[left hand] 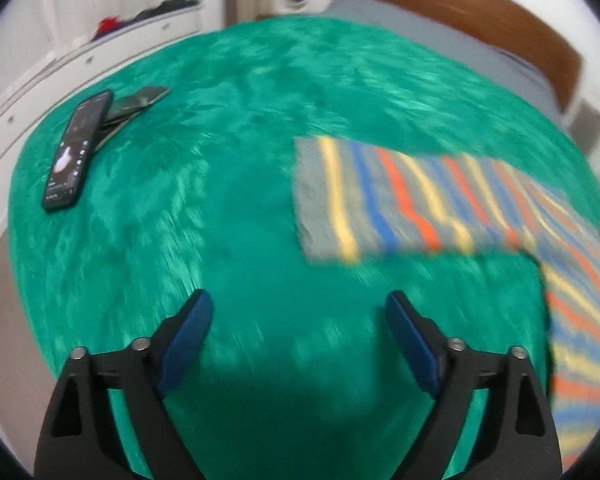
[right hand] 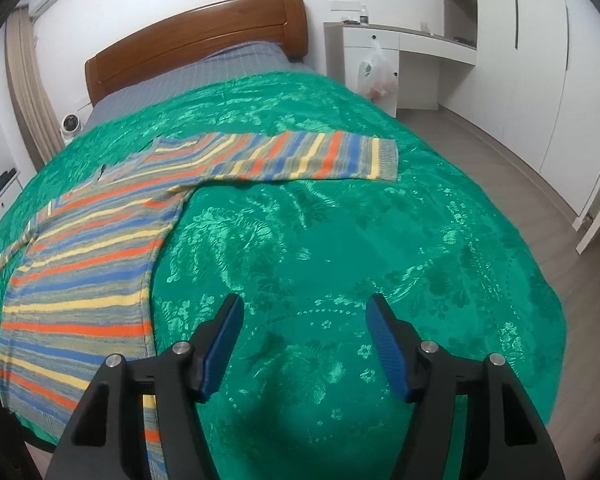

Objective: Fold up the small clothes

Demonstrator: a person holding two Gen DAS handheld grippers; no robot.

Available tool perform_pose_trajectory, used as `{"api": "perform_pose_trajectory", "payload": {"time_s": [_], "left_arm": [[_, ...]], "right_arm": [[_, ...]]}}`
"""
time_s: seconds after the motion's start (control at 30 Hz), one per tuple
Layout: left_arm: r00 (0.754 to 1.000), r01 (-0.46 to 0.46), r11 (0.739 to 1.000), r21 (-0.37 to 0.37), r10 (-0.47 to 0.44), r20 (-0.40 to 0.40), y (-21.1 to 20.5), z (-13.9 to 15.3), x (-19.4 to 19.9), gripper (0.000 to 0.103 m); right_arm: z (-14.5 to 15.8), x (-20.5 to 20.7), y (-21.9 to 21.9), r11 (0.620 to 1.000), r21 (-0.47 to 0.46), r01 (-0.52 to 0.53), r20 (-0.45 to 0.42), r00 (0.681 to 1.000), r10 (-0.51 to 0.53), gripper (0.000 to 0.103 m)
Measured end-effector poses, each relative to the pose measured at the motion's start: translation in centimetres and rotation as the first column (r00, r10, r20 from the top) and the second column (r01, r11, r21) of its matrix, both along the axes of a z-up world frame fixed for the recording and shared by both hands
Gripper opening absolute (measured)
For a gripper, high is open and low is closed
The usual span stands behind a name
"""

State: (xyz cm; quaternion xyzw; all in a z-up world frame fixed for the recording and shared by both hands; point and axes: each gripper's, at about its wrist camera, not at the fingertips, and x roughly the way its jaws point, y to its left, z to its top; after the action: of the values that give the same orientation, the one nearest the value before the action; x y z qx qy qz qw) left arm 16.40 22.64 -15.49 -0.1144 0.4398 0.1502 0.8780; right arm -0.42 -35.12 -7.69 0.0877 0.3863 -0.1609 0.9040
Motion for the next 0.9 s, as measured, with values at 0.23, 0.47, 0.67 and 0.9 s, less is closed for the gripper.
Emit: {"api": "perform_pose_trajectory", "payload": {"time_s": [0.23, 0.47, 0.67, 0.9], "left_arm": [[0.995, 0.099, 0.992, 0.077, -0.100, 0.013, -2.9, -1.9, -2.2, 0.099], [0.996, 0.081, 0.997, -0.007, -0.081, 0.037, -2.0, -2.6, -2.3, 0.103], [0.996, 0.084, 0.996, 0.037, -0.085, 0.025, -2.8, -3.1, -2.0, 0.103], [0.996, 0.075, 0.997, 0.012, -0.075, 0.050, -2.3, -3.1, -2.0, 0.103]], "right_arm": [[-0.9, 3.2, -1.4, 0.999, -0.036, -0.003, 0.043, 0.999, 0.005, 0.065], [-4.6, 4.2, -3.8, 0.991, 0.068, 0.111, 0.023, 0.993, -0.113, 0.070], [-5.7, 4.8, -3.1, 0.996, 0.048, 0.077, 0.021, 0.997, -0.078, 0.088], [-6.1, 5.2, -2.7, 0.997, 0.027, 0.074, 0.012, 0.997, -0.075, 0.094]]}}
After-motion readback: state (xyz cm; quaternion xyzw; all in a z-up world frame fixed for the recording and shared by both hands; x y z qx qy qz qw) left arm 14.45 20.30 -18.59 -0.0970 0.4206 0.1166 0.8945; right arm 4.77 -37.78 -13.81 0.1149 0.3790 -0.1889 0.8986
